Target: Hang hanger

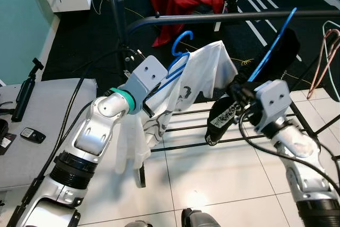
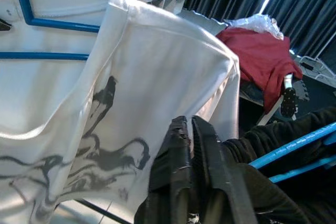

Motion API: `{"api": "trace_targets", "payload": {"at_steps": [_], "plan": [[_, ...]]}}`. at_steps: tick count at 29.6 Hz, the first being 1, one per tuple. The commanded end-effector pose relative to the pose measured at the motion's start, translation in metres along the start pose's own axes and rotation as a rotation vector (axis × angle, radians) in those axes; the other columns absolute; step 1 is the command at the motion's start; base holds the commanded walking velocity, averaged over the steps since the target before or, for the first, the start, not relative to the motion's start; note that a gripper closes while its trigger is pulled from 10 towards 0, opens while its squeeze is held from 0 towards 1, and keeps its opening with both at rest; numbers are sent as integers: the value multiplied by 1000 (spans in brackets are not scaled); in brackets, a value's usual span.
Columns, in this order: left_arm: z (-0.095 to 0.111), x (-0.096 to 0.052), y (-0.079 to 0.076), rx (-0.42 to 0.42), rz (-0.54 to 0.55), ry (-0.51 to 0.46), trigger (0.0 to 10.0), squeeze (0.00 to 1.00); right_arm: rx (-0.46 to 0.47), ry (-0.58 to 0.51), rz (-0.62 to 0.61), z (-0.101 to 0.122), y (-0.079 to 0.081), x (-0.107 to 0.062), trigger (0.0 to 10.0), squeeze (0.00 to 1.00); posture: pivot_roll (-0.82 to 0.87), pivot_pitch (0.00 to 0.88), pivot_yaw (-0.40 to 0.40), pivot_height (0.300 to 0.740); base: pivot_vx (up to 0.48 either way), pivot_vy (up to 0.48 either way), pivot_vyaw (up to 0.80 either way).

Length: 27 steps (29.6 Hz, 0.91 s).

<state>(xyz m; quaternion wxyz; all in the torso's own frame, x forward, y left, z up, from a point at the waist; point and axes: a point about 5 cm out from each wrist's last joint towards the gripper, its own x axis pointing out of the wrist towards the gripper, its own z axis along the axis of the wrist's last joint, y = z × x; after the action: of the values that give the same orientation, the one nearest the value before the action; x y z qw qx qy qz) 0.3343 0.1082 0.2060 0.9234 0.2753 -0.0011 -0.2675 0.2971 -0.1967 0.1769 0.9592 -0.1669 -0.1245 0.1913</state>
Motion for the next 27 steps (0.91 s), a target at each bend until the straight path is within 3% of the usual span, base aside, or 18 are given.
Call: {"api": "trace_targets", "payload": {"at_steps": [1,5,8,13,14,19,27], "plan": [[5,-3,0,8,-7,-22,10000,0,2,-9,2,1,2,1,10000,1000,-108,50,51,740,0,0,0],[10,-5,0,-2,-18,-46,10000,0,33,-18,32,-1,12,6,10000,1000,-108,50,51,740,0,0,0],[17,-12,-3,7,-58,-95,10000,0,105,-40,91,-1,29,12,10000,1000,-99,56,54,740,0,0,0],[20,-20,-10,29,-126,-138,10000,0,180,-82,66,2,36,24,10000,1000,-89,58,53,740,0,0,0],[21,-23,-14,36,-149,-150,10000,0,190,-97,48,3,36,29,10000,0,-87,58,52,740,0,0,0],[22,-25,-20,39,-181,-162,10000,0,176,-142,-10,10,32,42,10000,0,-83,56,52,740,0,0,0],[24,-27,-22,36,-202,-174,10000,0,215,-135,21,7,39,50,10000,0,-78,52,54,740,0,0,0]]}}
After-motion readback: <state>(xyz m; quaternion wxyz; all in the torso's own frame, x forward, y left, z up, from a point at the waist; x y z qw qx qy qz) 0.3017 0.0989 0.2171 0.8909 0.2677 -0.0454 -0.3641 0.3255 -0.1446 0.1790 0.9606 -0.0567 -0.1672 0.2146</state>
